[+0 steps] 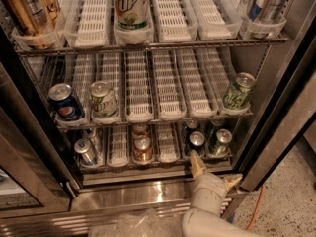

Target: Pick green can from bottom shelf of fridge

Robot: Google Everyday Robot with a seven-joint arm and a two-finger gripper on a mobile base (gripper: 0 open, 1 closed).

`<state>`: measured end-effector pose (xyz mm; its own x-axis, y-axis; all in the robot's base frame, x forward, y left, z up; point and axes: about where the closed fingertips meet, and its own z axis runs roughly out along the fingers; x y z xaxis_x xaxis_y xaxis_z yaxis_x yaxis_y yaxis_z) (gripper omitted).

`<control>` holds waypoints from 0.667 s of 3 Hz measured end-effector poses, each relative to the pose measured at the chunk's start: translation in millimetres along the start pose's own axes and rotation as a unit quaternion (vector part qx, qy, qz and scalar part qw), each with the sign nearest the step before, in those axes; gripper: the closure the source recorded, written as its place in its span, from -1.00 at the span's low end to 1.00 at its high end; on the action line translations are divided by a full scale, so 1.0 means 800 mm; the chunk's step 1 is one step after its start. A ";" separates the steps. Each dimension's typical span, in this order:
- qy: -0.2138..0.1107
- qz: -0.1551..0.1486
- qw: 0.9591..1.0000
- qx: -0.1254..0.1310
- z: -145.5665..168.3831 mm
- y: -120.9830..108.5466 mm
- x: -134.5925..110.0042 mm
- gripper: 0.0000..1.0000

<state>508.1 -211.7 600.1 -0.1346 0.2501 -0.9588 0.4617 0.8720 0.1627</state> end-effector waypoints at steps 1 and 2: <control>0.000 0.000 1.000 0.000 0.000 0.000 0.000 -0.90; 0.000 0.000 1.000 0.000 0.000 0.000 0.000 -0.74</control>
Offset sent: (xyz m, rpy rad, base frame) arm 0.0000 0.0000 0.0000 0.0000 0.0000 0.0000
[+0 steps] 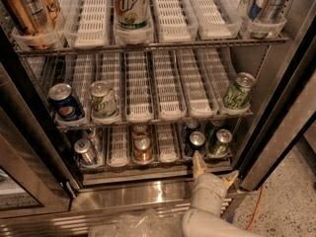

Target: Pick green can from bottom shelf of fridge

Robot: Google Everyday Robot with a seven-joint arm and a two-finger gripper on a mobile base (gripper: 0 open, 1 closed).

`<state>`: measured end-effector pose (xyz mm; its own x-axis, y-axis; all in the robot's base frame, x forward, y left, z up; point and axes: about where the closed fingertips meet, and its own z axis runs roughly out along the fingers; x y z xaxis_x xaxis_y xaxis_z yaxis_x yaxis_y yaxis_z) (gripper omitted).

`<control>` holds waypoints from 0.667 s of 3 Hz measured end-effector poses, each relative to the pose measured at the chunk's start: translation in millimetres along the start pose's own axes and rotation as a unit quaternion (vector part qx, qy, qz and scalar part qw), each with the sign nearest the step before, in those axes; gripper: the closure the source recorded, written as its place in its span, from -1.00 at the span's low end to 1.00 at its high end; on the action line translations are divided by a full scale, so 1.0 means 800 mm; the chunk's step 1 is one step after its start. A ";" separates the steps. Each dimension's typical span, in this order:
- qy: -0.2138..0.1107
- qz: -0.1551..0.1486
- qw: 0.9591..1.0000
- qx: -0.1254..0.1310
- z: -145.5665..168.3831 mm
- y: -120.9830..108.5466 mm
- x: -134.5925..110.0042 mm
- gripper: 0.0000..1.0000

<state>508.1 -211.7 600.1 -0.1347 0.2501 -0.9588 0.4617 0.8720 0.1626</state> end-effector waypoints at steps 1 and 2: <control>-0.001 -0.009 1.000 0.004 0.008 0.007 0.005 -0.32; 0.003 -0.008 1.000 0.003 0.016 0.013 0.004 -0.32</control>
Offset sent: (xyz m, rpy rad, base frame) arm 0.0057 0.0022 -0.0038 -0.0100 0.0103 -0.0033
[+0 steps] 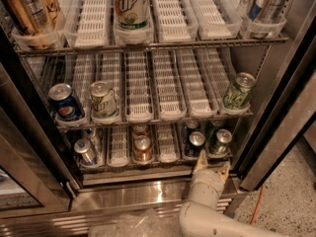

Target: Pick green can from bottom shelf of fridge

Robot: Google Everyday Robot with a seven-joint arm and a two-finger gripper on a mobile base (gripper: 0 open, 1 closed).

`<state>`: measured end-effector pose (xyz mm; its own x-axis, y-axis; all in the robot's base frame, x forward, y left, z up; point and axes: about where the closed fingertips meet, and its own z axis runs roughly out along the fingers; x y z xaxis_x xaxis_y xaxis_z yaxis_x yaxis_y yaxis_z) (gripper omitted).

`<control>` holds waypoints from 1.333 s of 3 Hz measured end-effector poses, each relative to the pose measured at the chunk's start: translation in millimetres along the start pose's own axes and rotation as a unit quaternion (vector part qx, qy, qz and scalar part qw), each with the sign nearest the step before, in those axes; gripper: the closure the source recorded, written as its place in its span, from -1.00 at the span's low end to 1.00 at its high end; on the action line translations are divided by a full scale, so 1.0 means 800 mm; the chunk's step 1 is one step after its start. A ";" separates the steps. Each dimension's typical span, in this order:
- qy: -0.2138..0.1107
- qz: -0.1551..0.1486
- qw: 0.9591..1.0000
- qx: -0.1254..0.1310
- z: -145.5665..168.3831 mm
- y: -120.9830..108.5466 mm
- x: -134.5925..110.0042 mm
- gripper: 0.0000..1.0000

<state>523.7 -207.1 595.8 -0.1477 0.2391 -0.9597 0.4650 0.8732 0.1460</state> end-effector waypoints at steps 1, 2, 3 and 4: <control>0.000 0.000 1.000 0.000 0.000 0.000 0.000 -0.18; 0.001 0.001 1.000 0.016 0.017 0.004 -0.002 -0.24; 0.001 0.002 1.000 0.015 0.019 0.005 -0.003 -0.18; 0.007 0.004 1.000 0.024 0.027 0.004 -0.003 -0.24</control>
Offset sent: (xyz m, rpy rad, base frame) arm 0.0001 0.0000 0.0000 0.0001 0.0000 0.0000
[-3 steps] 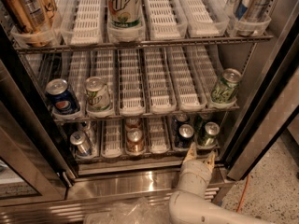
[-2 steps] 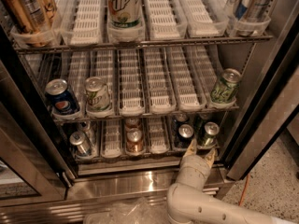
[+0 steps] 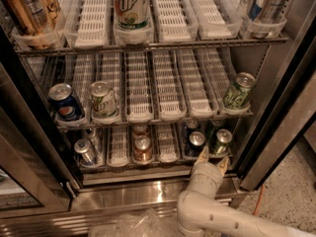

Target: Pick green can from bottom shelf of fridge

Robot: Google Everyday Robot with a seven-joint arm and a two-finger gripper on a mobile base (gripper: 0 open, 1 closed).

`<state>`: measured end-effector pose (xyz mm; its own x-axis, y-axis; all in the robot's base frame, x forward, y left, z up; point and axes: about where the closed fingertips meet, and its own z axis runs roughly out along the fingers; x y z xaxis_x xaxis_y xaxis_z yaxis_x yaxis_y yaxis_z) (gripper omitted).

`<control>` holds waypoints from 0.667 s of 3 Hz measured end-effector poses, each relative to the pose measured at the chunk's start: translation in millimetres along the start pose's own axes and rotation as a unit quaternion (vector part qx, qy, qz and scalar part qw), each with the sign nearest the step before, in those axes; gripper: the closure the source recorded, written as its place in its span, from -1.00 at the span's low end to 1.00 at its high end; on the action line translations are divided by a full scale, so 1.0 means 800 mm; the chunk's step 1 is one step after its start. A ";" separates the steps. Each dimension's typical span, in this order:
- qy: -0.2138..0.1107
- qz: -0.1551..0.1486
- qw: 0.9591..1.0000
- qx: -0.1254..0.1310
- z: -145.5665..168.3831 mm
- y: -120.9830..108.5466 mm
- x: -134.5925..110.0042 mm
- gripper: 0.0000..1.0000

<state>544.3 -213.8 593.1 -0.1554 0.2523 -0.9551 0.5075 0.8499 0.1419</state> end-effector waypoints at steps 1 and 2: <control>-0.008 -0.003 0.999 0.031 0.025 -0.004 -0.006 -0.18; -0.007 -0.001 1.000 0.026 0.026 -0.001 -0.006 -0.16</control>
Offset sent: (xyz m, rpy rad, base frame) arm 0.0139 -0.0113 -0.0010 -0.0202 0.0037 -0.0522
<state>562.6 -225.4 592.0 -0.1456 0.2438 -0.9588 0.5512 0.8248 0.1259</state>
